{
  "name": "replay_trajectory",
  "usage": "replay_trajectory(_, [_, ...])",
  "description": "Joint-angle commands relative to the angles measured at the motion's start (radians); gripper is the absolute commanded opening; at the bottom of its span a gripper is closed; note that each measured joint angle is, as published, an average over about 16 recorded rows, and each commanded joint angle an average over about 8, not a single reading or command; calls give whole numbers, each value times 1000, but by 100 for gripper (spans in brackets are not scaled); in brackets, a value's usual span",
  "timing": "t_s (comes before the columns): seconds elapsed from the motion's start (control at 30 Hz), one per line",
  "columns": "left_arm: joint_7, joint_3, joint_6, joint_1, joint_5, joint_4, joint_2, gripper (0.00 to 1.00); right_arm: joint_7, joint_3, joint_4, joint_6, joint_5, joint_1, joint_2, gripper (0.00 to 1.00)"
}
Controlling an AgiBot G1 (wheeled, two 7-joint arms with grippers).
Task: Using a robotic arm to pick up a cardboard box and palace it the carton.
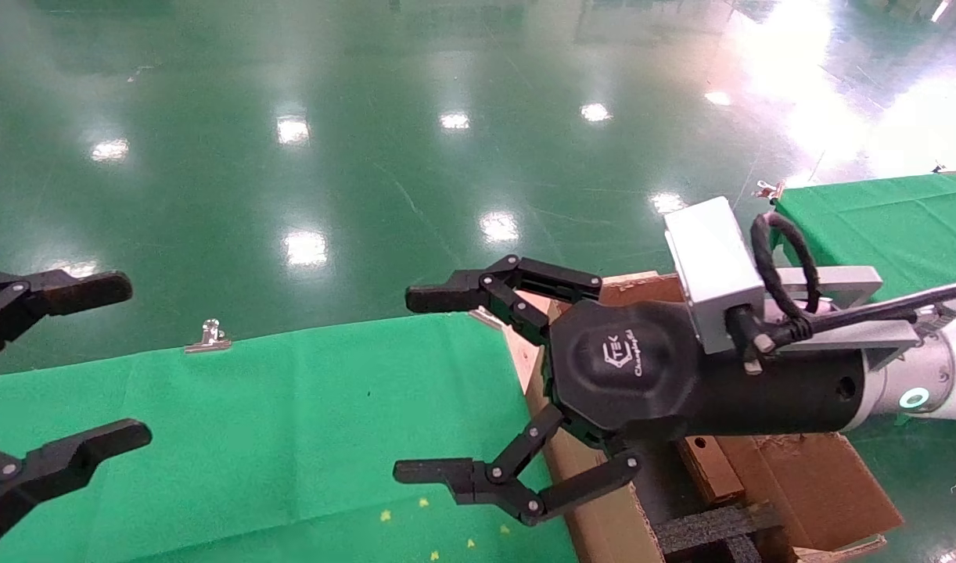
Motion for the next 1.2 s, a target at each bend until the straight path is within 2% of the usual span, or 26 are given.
replay_trajectory(0.03, [0, 0, 0, 0, 0, 0, 0, 100, -3, 9, 1, -4, 1, -7, -1, 100])
replay_trajectory(1.2, [0, 0, 0, 0, 0, 0, 0, 100, 9, -26, -3, 10, -4, 19, 3, 100])
